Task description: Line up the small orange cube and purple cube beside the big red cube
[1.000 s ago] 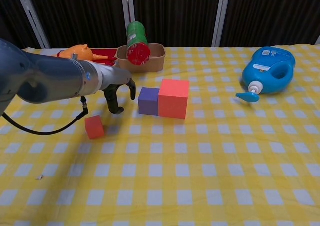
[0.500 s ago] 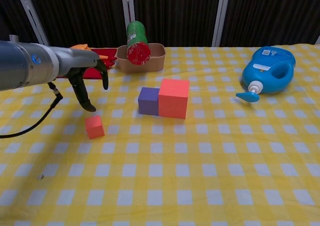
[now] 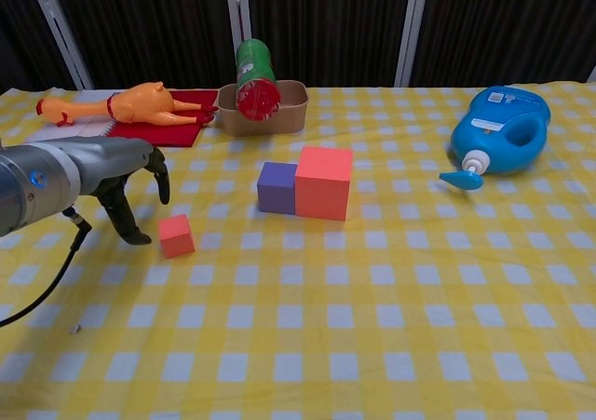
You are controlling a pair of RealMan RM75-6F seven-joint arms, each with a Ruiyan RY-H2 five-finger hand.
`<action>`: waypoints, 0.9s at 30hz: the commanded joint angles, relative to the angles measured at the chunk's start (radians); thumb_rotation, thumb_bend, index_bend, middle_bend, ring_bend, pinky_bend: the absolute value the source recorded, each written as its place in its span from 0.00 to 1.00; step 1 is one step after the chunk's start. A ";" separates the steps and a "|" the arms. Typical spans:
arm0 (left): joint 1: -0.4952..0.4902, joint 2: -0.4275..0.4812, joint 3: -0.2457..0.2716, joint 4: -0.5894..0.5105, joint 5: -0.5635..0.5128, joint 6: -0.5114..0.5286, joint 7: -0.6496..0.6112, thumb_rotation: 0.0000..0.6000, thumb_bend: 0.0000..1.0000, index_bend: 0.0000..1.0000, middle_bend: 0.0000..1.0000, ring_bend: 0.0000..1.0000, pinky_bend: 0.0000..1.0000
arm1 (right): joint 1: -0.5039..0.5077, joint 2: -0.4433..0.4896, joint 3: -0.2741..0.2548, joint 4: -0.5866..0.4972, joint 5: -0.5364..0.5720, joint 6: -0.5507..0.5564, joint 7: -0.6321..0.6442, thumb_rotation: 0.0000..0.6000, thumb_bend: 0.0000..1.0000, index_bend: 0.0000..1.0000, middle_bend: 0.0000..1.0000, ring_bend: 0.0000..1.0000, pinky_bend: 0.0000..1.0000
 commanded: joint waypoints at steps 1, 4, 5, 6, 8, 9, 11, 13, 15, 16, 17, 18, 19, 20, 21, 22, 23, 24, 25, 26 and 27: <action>0.006 -0.016 -0.009 0.008 0.003 0.004 0.004 1.00 0.28 0.34 0.00 0.00 0.05 | 0.000 0.000 0.000 0.000 0.000 0.000 0.001 1.00 0.37 0.00 0.00 0.00 0.01; 0.009 -0.031 -0.016 0.018 0.003 0.003 0.014 1.00 0.28 0.34 0.00 0.00 0.05 | 0.000 0.000 0.001 0.000 0.000 0.001 0.002 1.00 0.37 0.00 0.00 0.00 0.01; 0.011 -0.036 -0.018 0.023 0.001 0.003 0.018 1.00 0.29 0.34 0.00 0.00 0.05 | 0.000 0.000 0.001 0.000 -0.001 0.002 0.003 1.00 0.37 0.00 0.00 0.00 0.01; 0.012 -0.039 -0.019 0.027 0.000 0.002 0.020 1.00 0.29 0.34 0.00 0.00 0.05 | 0.000 0.000 0.001 0.000 -0.001 0.002 0.004 1.00 0.37 0.00 0.00 0.00 0.01; 0.016 -0.046 -0.023 0.036 -0.004 -0.003 0.022 1.00 0.29 0.34 0.00 0.00 0.05 | 0.000 0.000 0.001 0.001 -0.003 0.003 0.004 1.00 0.37 0.00 0.00 0.00 0.01; 0.017 -0.050 -0.027 0.042 -0.008 -0.008 0.021 1.00 0.29 0.35 0.00 0.00 0.05 | 0.000 0.000 0.000 0.001 -0.004 0.004 0.004 1.00 0.37 0.00 0.00 0.00 0.01; 0.019 -0.058 -0.036 0.058 -0.014 -0.022 0.021 1.00 0.30 0.35 0.00 0.00 0.05 | 0.000 -0.001 0.000 0.002 -0.005 0.005 0.004 1.00 0.37 0.00 0.00 0.00 0.01; 0.020 -0.067 -0.045 0.072 -0.019 -0.033 0.023 1.00 0.30 0.36 0.00 0.00 0.05 | 0.000 -0.002 0.001 0.001 -0.003 0.004 0.005 1.00 0.37 0.00 0.00 0.00 0.01; 0.020 -0.073 -0.050 0.082 -0.021 -0.039 0.029 1.00 0.31 0.37 0.00 0.00 0.05 | 0.000 -0.001 0.002 0.000 -0.001 0.003 0.008 1.00 0.37 0.00 0.00 0.00 0.01; 0.020 -0.077 -0.052 0.088 -0.024 -0.042 0.033 1.00 0.33 0.39 0.00 0.00 0.05 | 0.000 -0.001 0.002 0.001 0.000 0.003 0.008 1.00 0.37 0.00 0.00 0.00 0.01; 0.021 -0.080 -0.056 0.093 -0.026 -0.043 0.034 1.00 0.34 0.40 0.00 0.00 0.05 | 0.000 -0.001 0.001 0.001 -0.001 0.003 0.009 1.00 0.37 0.00 0.00 0.00 0.01; 0.022 -0.083 -0.059 0.096 -0.026 -0.045 0.034 1.00 0.36 0.40 0.00 0.00 0.05 | 0.000 -0.001 0.001 0.001 -0.002 0.003 0.009 1.00 0.37 0.00 0.00 0.00 0.01; 0.023 -0.086 -0.063 0.101 -0.026 -0.047 0.033 1.00 0.38 0.41 0.00 0.00 0.05 | 0.000 -0.001 0.001 0.001 -0.002 0.003 0.009 1.00 0.37 0.00 0.00 0.00 0.01; 0.025 -0.088 -0.065 0.103 -0.026 -0.048 0.033 1.00 0.39 0.42 0.00 0.00 0.05 | 0.000 0.000 0.001 0.001 -0.002 0.003 0.009 1.00 0.37 0.00 0.00 0.00 0.01; 0.026 -0.089 -0.067 0.106 -0.026 -0.049 0.034 1.00 0.40 0.42 0.00 0.00 0.05 | 0.000 0.000 0.001 0.001 -0.002 0.003 0.008 1.00 0.37 0.00 0.00 0.00 0.01; 0.028 -0.090 -0.069 0.106 -0.024 -0.051 0.035 1.00 0.40 0.43 0.00 0.00 0.05 | 0.000 0.000 0.001 0.001 -0.002 0.003 0.009 1.00 0.37 0.00 0.00 0.00 0.01; 0.030 -0.089 -0.070 0.105 -0.022 -0.051 0.035 1.00 0.40 0.43 0.00 0.00 0.05 | 0.000 0.000 0.001 0.001 -0.002 0.004 0.009 1.00 0.37 0.00 0.00 0.00 0.01; 0.031 -0.088 -0.072 0.104 -0.019 -0.052 0.035 1.00 0.40 0.43 0.00 0.00 0.05 | 0.000 0.000 0.001 0.000 -0.002 0.004 0.009 1.00 0.37 0.00 0.00 0.00 0.01; 0.033 -0.084 -0.073 0.102 -0.013 -0.052 0.034 1.00 0.40 0.44 0.00 0.00 0.05 | -0.001 0.000 0.002 0.000 -0.002 0.005 0.010 1.00 0.37 0.00 0.00 0.00 0.01; 0.034 -0.079 -0.075 0.099 -0.008 -0.051 0.036 1.00 0.40 0.44 0.00 0.00 0.05 | -0.001 0.000 0.001 0.000 -0.002 0.004 0.009 1.00 0.37 0.00 0.00 0.00 0.01; 0.035 -0.075 -0.077 0.097 -0.004 -0.052 0.037 1.00 0.40 0.44 0.00 0.00 0.05 | 0.000 0.000 0.001 0.000 -0.002 0.004 0.009 1.00 0.37 0.00 0.00 0.00 0.01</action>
